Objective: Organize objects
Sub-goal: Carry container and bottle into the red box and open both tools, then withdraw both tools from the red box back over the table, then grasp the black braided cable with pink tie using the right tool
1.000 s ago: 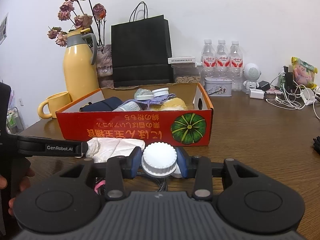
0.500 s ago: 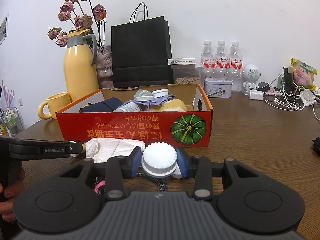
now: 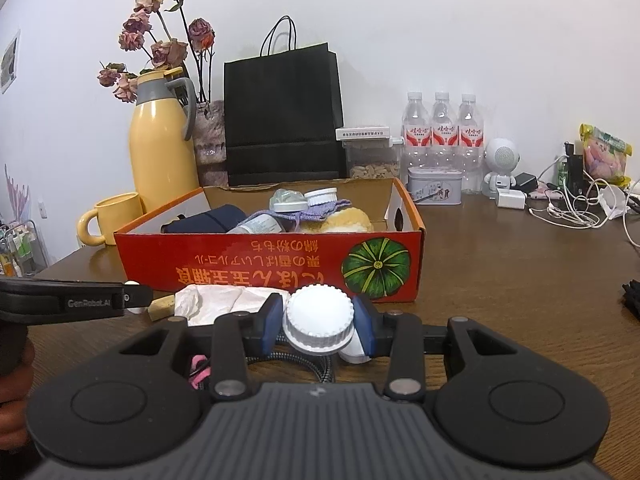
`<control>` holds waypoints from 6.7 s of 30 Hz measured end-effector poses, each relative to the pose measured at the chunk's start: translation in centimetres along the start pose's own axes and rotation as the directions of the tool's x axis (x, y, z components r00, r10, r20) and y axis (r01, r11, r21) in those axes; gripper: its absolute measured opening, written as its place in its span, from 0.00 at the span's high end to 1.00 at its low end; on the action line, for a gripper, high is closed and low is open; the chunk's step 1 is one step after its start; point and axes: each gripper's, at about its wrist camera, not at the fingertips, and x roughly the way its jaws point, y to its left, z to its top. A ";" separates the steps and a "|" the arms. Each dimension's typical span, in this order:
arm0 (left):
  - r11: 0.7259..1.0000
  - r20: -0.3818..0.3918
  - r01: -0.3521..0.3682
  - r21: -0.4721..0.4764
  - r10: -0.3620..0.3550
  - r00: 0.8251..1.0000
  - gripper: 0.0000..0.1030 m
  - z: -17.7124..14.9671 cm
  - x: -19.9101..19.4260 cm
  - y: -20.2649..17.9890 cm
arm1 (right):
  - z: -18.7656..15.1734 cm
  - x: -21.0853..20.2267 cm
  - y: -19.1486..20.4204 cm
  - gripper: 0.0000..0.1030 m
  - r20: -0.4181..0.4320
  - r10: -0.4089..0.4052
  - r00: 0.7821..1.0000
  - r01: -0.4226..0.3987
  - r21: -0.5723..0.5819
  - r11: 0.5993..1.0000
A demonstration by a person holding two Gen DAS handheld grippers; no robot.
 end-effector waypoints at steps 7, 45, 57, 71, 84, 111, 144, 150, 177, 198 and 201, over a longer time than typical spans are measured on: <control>1.000 0.048 0.022 0.017 -0.023 0.999 0.74 0.9 -1.6 -0.4 | 0.9 -0.6 0.4 0.62 0.033 0.025 0.999 -0.025 -0.016 1.000; 1.000 0.123 -0.013 -0.002 0.013 0.992 0.74 10.7 7.7 -0.8 | 10.1 11.9 -0.6 0.62 0.043 0.018 0.999 -0.017 -0.026 1.000; 0.999 0.101 -0.010 0.035 0.006 0.995 0.74 11.9 11.4 -0.7 | 10.5 14.9 -2.2 0.62 -0.010 0.019 1.000 -0.020 -0.012 1.000; 0.997 0.122 -0.057 0.048 0.050 0.991 0.11 11.6 11.6 -0.5 | 10.0 15.0 -2.1 0.13 -0.033 0.033 0.999 -0.034 -0.018 0.999; 0.996 0.131 -0.072 0.045 0.066 0.989 0.00 11.5 11.7 -0.4 | 10.0 14.5 -1.7 0.00 -0.012 0.049 0.999 -0.049 -0.036 0.998; 0.998 0.163 -0.036 0.048 0.028 0.986 0.00 8.9 6.4 -0.1 | 8.4 9.5 -0.4 0.00 0.020 0.029 0.999 -0.028 -0.078 0.997; 1.000 0.029 -0.014 0.020 0.014 0.999 0.00 0.3 -0.8 2.7 | 1.0 2.0 1.3 0.00 -0.143 0.020 0.989 -0.029 -0.065 0.997; 0.999 0.006 -0.015 0.030 0.015 1.000 0.00 -0.4 -1.3 2.8 | 0.3 1.1 1.2 0.00 -0.167 0.022 0.986 -0.032 -0.058 0.998; 0.999 -0.080 0.019 -0.029 -0.021 0.997 0.00 -1.9 -1.2 4.5 | -0.6 4.6 3.0 0.00 -0.352 0.102 0.931 -0.129 -0.055 0.990; 1.000 -0.103 -0.002 -0.026 -0.001 0.995 0.00 -2.0 -0.7 4.4 | -0.6 1.1 1.0 0.11 -0.269 0.007 0.963 -0.050 -0.153 0.987; 1.000 -0.107 -0.007 -0.020 0.005 0.994 0.00 -2.1 -0.6 4.3 | -0.8 0.6 -0.2 0.11 -0.253 -0.016 0.967 -0.018 -0.131 0.991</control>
